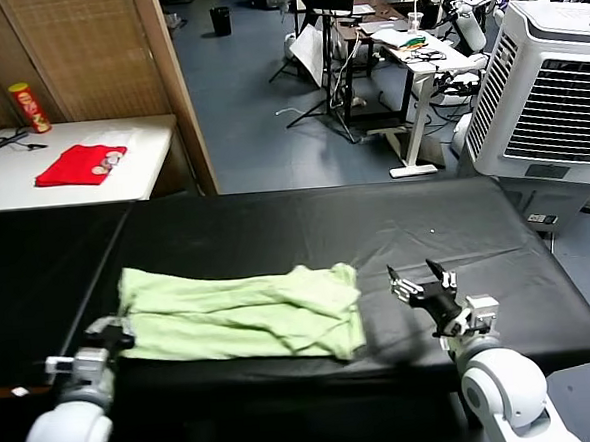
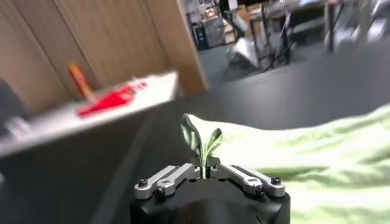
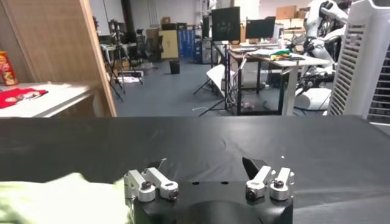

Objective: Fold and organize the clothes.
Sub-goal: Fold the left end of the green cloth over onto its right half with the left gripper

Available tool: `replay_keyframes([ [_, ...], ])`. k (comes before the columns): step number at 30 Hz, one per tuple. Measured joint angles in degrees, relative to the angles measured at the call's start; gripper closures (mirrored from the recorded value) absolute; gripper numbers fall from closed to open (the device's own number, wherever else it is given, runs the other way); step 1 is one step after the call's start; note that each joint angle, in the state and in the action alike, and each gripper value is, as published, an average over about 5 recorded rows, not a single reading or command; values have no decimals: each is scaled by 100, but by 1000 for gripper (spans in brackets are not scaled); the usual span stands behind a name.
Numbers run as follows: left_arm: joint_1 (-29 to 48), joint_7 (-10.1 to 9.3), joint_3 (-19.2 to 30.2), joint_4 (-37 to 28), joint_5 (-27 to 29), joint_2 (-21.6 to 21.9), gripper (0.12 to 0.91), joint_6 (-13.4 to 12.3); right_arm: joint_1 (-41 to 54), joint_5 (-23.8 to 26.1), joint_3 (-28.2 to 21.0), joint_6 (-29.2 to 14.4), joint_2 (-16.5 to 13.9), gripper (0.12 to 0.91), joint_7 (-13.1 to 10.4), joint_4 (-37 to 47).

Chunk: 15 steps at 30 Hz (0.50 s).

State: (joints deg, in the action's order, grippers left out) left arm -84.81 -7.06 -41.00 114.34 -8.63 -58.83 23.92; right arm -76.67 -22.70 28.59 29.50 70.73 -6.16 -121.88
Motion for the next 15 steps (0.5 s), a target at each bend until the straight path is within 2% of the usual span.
replay_keyframes([
  [3,56,-183,56,184,-359,92,870,263,-78,166,-47,-9,102,227,6,-8],
  [6,155,-385,309,532,-875,-68,870,609,-164,321,-64,-13,202,227,6,-42],
  [10,329,-581,910,934,-1624,-460,870,1000,-315,477,-22,-15,315,227,4,-124],
  [15,673,-792,1751,1041,-2454,-894,870,1280,-515,647,110,-53,445,227,4,-143],
])
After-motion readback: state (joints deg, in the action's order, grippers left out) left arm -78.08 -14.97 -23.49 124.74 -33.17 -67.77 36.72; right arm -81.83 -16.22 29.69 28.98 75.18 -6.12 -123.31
